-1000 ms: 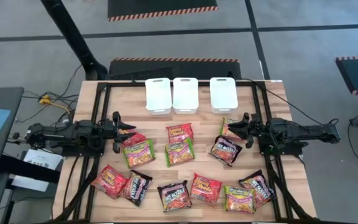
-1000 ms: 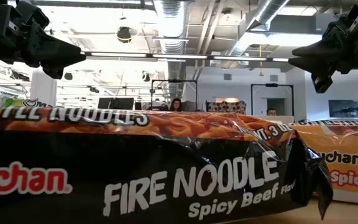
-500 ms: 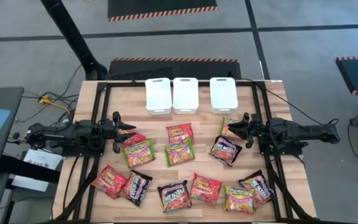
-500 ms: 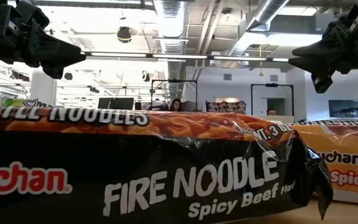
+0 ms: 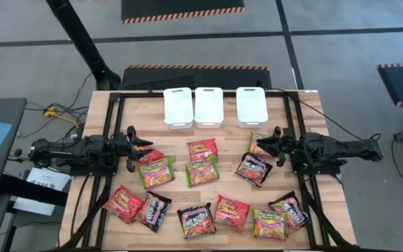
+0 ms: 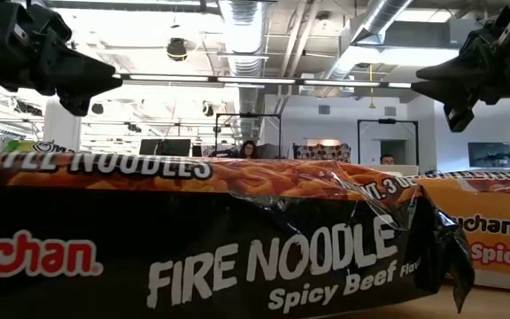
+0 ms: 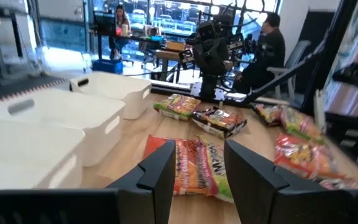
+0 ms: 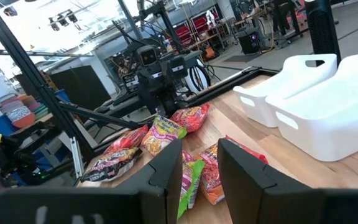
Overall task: Sort Maruchan noodles
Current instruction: Put the black noodle pack into the right white bin
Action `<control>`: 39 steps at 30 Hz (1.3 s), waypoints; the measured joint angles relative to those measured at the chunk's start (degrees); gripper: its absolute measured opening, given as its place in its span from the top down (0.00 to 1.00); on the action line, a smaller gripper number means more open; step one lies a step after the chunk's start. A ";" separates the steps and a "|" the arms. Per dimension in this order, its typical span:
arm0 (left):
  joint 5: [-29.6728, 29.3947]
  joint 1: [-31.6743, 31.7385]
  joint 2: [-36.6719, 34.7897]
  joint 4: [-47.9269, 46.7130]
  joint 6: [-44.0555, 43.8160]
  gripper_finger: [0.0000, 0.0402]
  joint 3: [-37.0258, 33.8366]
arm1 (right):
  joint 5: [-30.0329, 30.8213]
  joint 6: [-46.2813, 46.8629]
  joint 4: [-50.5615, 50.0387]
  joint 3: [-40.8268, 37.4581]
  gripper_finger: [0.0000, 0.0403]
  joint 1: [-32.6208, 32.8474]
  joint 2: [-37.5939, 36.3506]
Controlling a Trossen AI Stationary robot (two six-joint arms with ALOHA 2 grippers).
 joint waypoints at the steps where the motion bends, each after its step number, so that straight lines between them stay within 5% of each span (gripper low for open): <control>1: 0.00 -0.01 0.01 0.01 -2.50 0.69 0.00 | 0.00 0.00 0.35 0.01 0.69 0.11 0.02; 6: -1.11 -0.02 0.00 0.07 -14.49 0.69 0.00 | 0.02 0.00 0.68 0.22 0.69 0.05 0.02; 18: -3.37 0.00 0.00 1.27 -23.00 0.69 0.02 | 0.32 12.44 7.23 0.47 0.69 -0.03 0.00; 23: -8.88 -0.01 0.01 5.07 -31.15 0.69 0.02 | 2.14 12.61 14.18 0.51 0.69 -0.03 0.01; 30: -19.98 0.00 0.00 16.00 -28.41 0.69 0.02 | 5.61 7.53 22.67 0.58 0.69 -0.03 0.00; 39: -18.63 0.00 0.00 20.63 -22.50 0.69 6.14 | 10.76 -3.43 33.32 0.60 0.58 -0.03 0.01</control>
